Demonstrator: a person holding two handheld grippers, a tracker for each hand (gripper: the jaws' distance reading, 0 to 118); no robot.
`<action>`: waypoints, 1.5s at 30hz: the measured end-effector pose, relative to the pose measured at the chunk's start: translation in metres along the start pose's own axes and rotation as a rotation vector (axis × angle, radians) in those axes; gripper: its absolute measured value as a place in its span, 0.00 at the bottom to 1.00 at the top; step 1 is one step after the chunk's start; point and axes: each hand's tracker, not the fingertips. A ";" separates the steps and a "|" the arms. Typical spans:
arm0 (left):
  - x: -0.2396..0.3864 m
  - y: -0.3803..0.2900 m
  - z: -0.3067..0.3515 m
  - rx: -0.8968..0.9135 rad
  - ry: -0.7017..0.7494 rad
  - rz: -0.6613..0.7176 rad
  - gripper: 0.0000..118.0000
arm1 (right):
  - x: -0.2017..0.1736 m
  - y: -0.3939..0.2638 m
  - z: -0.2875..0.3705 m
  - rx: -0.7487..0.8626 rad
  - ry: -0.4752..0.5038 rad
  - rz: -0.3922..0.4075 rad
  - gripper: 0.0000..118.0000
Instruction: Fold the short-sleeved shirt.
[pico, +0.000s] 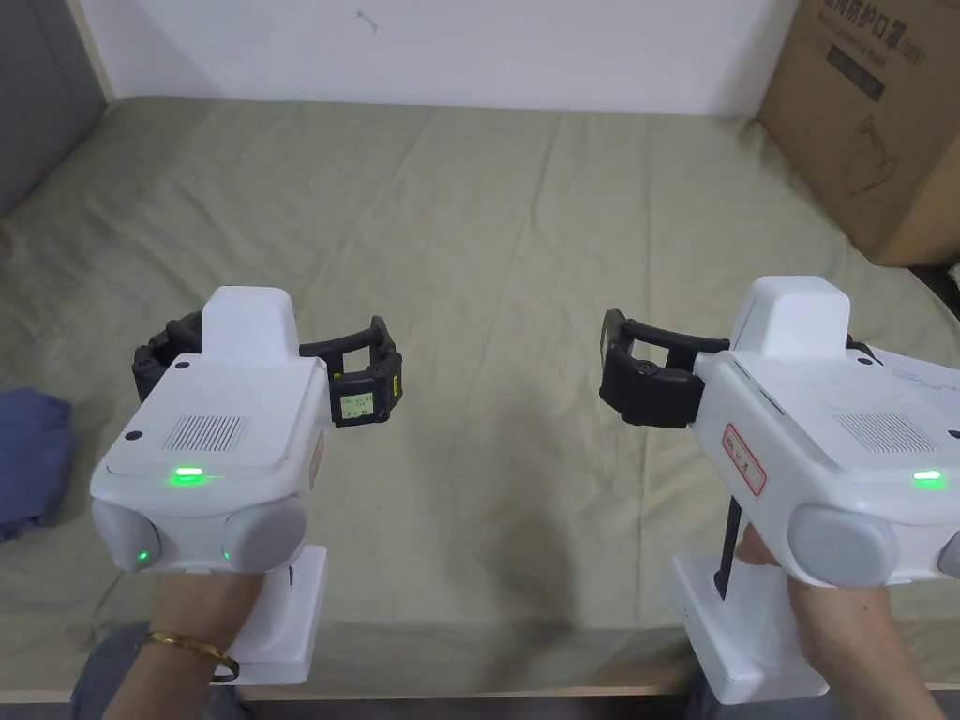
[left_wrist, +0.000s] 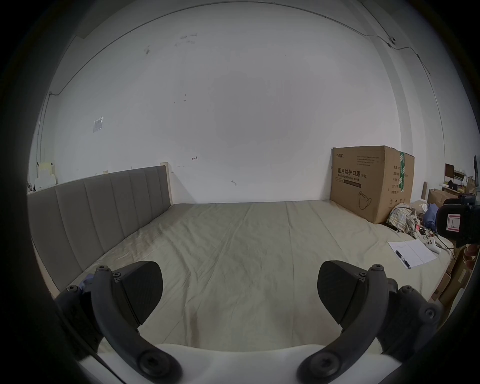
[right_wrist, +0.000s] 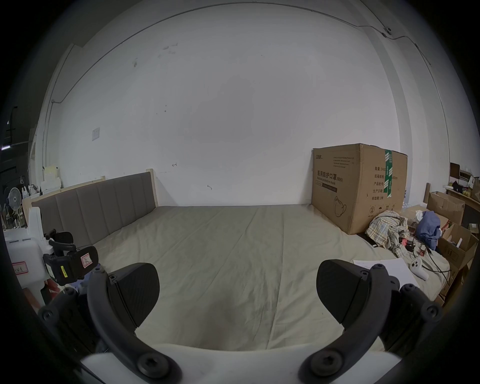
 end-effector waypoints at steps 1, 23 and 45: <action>0.000 0.000 0.000 0.001 0.000 -0.001 1.00 | 0.000 0.000 0.000 0.000 0.001 0.001 1.00; 0.005 -0.004 0.013 -0.108 -0.071 0.103 1.00 | 0.005 0.009 -0.020 -0.354 -0.076 -0.139 1.00; 0.027 -0.096 -0.014 -0.493 -0.082 0.098 1.00 | -0.007 -0.083 -0.072 -0.840 -0.141 -0.197 1.00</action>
